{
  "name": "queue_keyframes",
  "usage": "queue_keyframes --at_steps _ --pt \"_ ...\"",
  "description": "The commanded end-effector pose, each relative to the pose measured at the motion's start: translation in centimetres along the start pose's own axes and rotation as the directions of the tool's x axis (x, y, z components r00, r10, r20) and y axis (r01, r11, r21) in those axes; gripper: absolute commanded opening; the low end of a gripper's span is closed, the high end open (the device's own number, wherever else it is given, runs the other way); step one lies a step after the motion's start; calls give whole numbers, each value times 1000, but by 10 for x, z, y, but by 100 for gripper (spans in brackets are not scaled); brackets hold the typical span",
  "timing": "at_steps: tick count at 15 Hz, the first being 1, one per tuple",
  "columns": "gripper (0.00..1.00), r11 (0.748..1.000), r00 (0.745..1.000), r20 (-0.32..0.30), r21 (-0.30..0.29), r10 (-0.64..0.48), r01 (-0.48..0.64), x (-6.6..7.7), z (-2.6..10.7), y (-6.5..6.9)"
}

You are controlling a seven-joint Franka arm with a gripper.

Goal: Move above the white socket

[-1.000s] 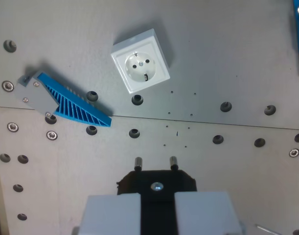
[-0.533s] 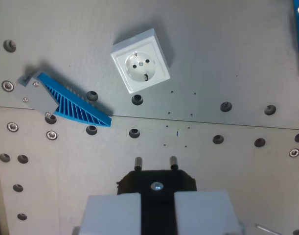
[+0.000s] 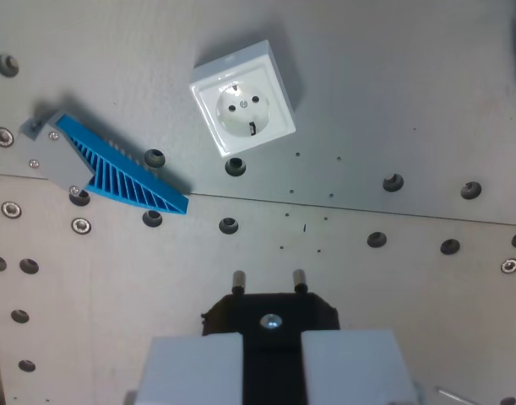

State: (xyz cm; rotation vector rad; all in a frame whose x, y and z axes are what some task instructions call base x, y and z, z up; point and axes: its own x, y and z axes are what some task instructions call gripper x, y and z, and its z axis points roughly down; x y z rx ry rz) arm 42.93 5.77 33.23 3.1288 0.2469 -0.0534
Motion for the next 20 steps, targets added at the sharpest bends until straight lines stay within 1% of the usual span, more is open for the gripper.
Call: queue_keyframes --at_steps 1,3,7,13,20 --pt "0 996 992 -94 -14 -88 87 -6 21 -2" --pt "0 994 989 -106 -19 -106 105 -7 31 -3" --pt "0 987 983 -91 -24 -161 159 -9 51 -5" --pt "0 973 968 -97 -32 -232 230 -13 82 -9" --pt "0 966 962 -91 -35 -258 255 -17 118 -12"
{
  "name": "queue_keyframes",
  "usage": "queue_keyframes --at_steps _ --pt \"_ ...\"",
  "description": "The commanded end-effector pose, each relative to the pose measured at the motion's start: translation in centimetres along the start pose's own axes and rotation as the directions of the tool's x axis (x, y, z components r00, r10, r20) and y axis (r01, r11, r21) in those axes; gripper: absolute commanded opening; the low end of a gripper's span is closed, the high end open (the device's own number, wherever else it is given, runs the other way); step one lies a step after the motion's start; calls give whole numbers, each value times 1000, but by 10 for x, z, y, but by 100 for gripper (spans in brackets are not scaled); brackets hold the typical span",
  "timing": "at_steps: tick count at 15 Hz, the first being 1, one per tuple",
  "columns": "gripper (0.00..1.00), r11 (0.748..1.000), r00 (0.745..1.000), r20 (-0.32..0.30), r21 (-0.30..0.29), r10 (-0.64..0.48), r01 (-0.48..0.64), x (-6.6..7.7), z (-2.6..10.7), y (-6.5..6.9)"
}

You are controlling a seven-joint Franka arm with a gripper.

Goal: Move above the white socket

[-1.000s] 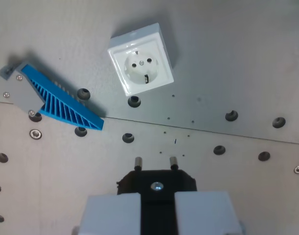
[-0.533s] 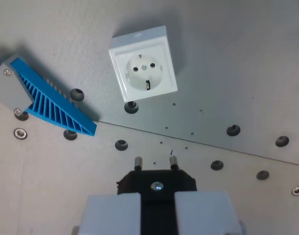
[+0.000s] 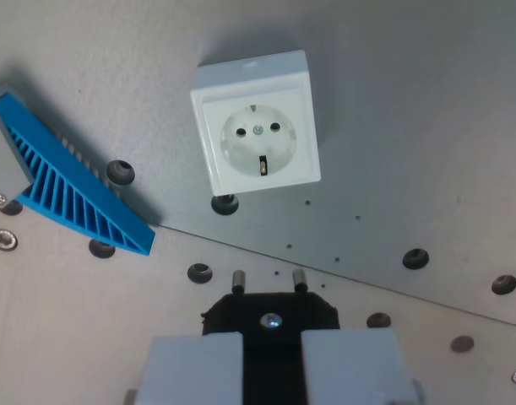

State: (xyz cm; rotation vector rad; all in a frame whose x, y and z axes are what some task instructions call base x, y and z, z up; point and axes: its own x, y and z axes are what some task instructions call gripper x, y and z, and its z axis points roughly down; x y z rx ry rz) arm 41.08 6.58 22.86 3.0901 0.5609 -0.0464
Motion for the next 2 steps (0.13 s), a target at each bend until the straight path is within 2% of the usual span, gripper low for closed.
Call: queue_keyframes --at_steps 1,2 --pt "0 998 995 -86 -33 -60 57 -3 18 -2" --pt "0 998 995 -85 -33 -57 54 -3 23 -3"
